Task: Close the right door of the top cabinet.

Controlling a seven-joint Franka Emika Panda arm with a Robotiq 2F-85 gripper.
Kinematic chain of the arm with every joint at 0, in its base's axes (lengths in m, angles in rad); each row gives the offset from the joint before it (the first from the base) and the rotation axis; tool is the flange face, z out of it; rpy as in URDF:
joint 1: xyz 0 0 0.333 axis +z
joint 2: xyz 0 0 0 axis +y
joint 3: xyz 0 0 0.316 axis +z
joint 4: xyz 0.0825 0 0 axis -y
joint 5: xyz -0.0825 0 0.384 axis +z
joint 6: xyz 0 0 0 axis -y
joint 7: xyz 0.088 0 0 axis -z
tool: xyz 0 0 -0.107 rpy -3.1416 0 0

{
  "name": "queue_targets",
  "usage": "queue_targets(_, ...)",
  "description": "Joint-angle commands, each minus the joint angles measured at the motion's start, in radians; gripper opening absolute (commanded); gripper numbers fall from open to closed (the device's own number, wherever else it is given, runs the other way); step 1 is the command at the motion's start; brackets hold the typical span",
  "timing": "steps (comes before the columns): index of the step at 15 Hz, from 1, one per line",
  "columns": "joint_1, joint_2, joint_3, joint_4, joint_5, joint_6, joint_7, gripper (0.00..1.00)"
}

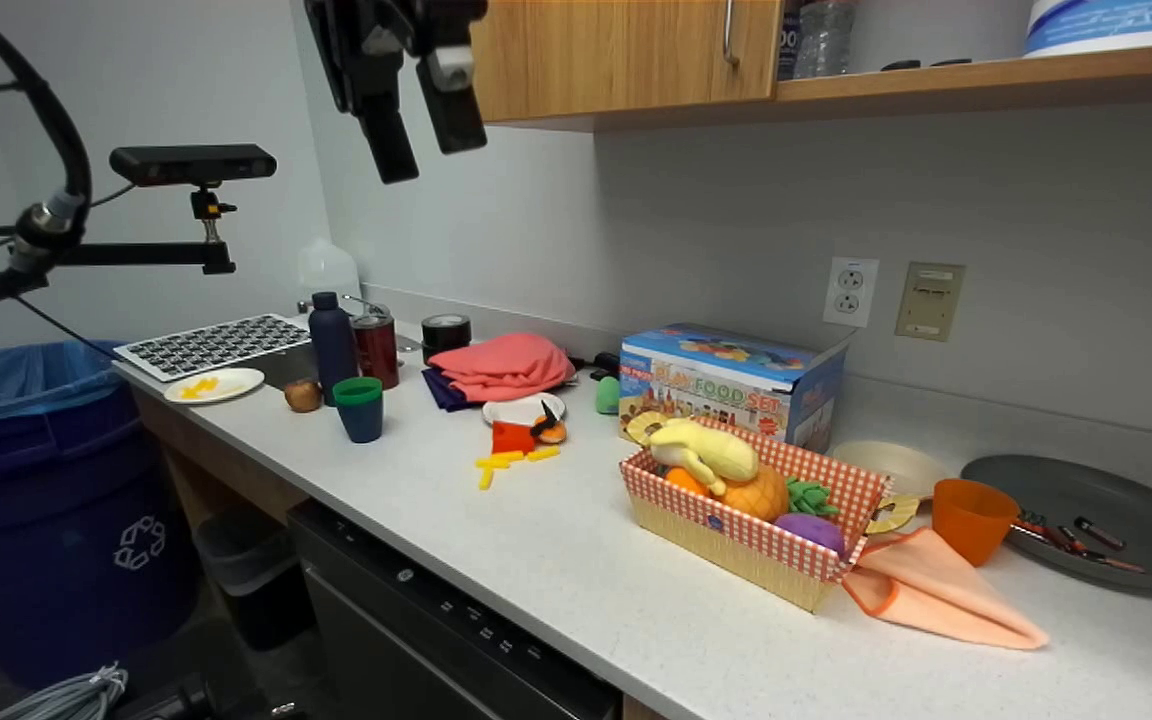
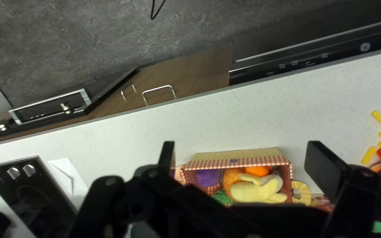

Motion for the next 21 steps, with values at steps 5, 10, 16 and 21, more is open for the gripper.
queue_targets(5,-0.106,-0.012,-0.031,0.134,-0.114,0.063,0.085,1.00)
queue_targets(10,-0.132,-0.005,-0.044,0.143,-0.129,0.114,0.108,1.00)
queue_targets(16,-0.129,-0.001,-0.040,0.138,-0.129,0.113,0.109,1.00)
queue_targets(21,-0.161,-0.001,-0.048,0.161,-0.152,0.115,0.131,1.00)
